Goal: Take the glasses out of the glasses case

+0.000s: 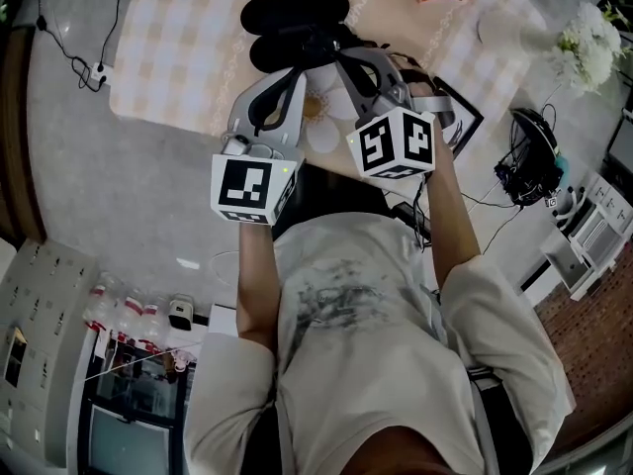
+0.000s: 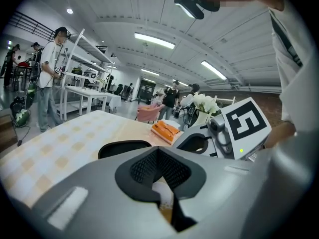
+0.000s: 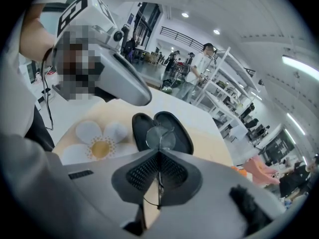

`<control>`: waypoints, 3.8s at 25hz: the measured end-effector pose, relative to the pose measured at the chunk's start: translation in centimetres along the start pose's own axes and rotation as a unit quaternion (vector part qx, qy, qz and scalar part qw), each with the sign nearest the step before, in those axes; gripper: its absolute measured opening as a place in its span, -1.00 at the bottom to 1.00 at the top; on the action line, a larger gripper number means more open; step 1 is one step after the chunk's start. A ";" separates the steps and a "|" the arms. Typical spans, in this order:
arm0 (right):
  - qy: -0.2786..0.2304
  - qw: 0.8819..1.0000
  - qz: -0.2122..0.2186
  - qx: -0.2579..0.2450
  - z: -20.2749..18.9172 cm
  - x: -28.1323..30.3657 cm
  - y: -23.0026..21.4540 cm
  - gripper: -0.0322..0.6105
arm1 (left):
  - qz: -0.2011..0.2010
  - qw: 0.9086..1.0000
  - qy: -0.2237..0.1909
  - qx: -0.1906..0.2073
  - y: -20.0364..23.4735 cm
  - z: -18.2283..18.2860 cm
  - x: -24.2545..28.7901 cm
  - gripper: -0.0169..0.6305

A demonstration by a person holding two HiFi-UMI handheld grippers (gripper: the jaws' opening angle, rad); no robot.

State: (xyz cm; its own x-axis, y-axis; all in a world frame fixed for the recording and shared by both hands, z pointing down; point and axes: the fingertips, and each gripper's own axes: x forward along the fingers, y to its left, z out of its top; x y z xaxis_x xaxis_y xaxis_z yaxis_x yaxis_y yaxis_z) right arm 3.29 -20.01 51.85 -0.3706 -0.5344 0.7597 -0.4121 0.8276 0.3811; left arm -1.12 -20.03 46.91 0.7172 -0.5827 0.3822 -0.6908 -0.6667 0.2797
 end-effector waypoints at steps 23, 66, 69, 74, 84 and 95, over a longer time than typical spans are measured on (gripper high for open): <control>0.067 0.996 -0.021 0.062 -7.4 -3.2 4.5 -0.84 | -0.076 0.996 0.038 0.020 -5.7 -3.7 1.5 -0.92; 0.083 0.994 -0.010 0.071 -9.3 -3.6 6.2 -0.51 | -0.096 0.993 0.046 0.041 -8.5 -4.0 1.4 -0.92; 0.060 0.994 -0.026 0.084 -8.3 -5.2 5.5 -0.51 | -0.097 0.993 0.040 0.046 -8.9 -3.4 1.0 -0.92; 0.014 0.990 -0.073 0.119 -6.8 -9.2 3.7 -0.75 | -0.101 0.993 0.025 0.058 -9.9 -1.7 -0.1 -0.92; -0.028 0.976 -0.125 0.175 -5.2 -17.0 2.5 -0.85 | -0.104 0.991 -0.004 0.088 -12.2 2.1 -3.5 -0.92; -0.079 0.945 -0.162 0.273 -5.3 -22.3 2.5 -0.85 | -0.114 0.987 -0.023 0.110 -13.5 4.3 -5.3 -0.92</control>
State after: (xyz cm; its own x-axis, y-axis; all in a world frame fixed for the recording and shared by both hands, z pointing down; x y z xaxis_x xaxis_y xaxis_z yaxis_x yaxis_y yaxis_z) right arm 14.94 -5.12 38.67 -0.2541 -0.7988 0.5453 -0.8769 0.4281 0.2185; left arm 4.79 -9.98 37.31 0.8586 -0.4229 0.2898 -0.4779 -0.8649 0.1534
